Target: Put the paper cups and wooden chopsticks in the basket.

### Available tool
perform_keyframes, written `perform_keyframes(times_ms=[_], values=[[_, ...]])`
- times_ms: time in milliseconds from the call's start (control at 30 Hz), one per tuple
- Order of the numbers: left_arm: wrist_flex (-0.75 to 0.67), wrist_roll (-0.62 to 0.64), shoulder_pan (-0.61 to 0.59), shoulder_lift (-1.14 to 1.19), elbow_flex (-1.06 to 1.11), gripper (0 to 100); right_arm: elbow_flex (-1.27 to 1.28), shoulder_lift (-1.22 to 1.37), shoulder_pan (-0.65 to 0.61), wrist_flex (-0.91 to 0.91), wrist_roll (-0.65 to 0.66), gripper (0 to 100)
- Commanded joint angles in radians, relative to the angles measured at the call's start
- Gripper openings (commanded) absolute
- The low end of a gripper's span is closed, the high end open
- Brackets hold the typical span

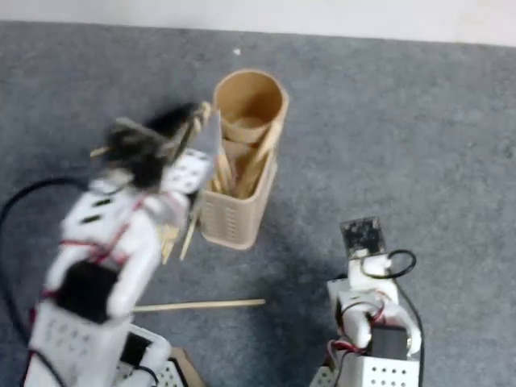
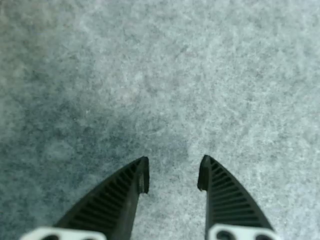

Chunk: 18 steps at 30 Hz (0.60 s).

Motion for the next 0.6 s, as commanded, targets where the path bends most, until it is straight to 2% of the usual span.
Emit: perform_keyframes(times_ms=[0, 100, 200, 300, 433, 567], values=[[0.094, 0.002, -0.182, -0.013, -0.113, 12, 0.117, -0.012, 0.012, 0.005, 0.009, 17.0], [0.173, 0.002, -0.337, 0.039, -0.133, 12, 0.117, -0.012, 0.012, 0.005, 0.009, 17.0], [0.239, -0.002, -0.423, 0.13, -0.13, 12, 0.117, -0.012, 0.012, 0.005, 0.009, 17.0], [0.325, -0.005, -0.441, 0.274, -0.13, 12, 0.117, -0.012, 0.012, 0.005, 0.009, 17.0], [0.405, -0.006, -0.441, 0.507, -0.139, 0, 0.117, -0.012, 0.012, 0.005, 0.009, 17.0], [0.394, -0.046, -0.432, 0.702, -0.162, 3, 0.117, -0.012, 0.012, 0.005, 0.009, 17.0]])
